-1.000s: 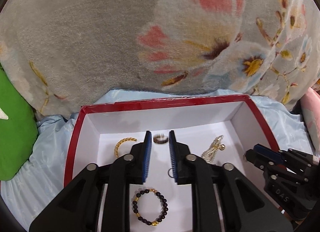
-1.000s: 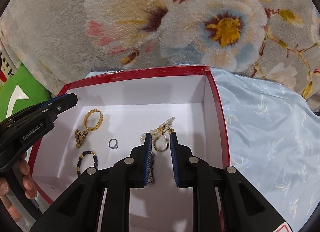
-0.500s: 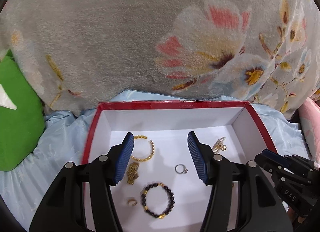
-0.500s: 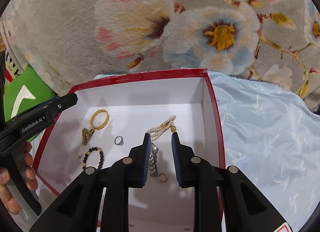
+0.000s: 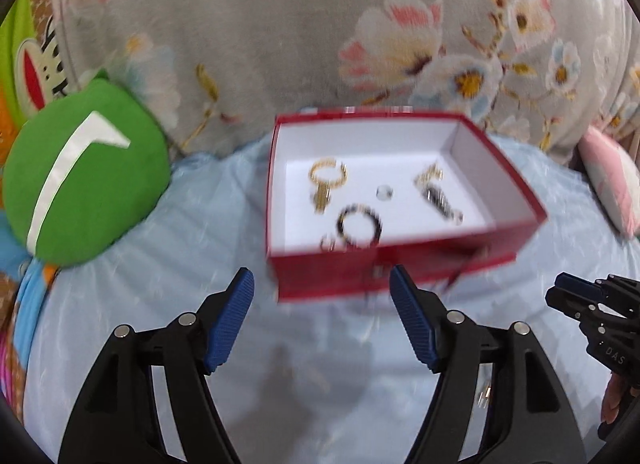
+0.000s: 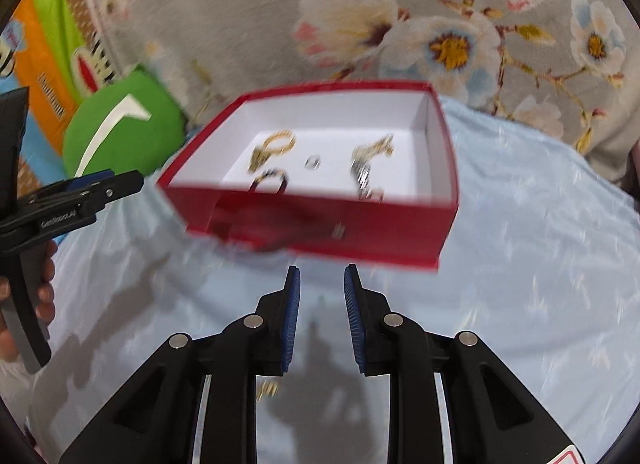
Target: Organize jewelry
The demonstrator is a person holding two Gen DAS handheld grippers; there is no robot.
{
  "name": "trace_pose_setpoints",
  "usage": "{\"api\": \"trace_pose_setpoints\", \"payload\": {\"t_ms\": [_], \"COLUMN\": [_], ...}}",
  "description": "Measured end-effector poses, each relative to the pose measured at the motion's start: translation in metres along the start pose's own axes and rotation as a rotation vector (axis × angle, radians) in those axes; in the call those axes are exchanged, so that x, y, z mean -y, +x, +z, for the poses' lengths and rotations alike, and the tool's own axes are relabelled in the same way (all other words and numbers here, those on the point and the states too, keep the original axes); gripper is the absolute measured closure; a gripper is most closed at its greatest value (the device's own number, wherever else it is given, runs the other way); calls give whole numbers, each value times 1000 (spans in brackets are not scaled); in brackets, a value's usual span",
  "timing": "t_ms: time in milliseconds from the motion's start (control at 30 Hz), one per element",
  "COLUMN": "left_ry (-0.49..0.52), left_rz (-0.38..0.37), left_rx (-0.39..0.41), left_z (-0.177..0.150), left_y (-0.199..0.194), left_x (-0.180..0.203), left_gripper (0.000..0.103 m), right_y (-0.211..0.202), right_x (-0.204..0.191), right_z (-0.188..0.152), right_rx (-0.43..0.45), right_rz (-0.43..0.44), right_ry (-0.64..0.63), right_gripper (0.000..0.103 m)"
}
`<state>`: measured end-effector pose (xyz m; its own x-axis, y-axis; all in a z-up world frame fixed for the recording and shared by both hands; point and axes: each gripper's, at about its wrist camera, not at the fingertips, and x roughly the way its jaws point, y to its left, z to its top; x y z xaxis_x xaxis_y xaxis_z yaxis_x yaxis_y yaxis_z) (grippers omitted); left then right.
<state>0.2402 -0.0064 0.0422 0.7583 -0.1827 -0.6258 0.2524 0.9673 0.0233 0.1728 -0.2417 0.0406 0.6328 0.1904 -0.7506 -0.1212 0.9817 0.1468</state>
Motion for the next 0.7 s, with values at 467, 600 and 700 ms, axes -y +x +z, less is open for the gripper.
{"api": "trace_pose_setpoints", "payload": {"t_ms": [467, 600, 700], "left_ry": [6, -9, -11], "left_rz": [-22, -40, -50], "left_rx": [-131, -153, -154], "left_z": [-110, -117, -117], "left_y": [-16, -13, -11], "left_x": [20, 22, 26], "left_gripper": [35, 35, 35], "right_y": [35, 42, 43], "right_x": [-41, -44, -44], "right_z": [-71, -70, -69], "right_rx": [-139, -135, -134], "right_rz": [40, 3, -30], "right_ry": [19, 10, 9], "right_gripper": [80, 81, 89]}}
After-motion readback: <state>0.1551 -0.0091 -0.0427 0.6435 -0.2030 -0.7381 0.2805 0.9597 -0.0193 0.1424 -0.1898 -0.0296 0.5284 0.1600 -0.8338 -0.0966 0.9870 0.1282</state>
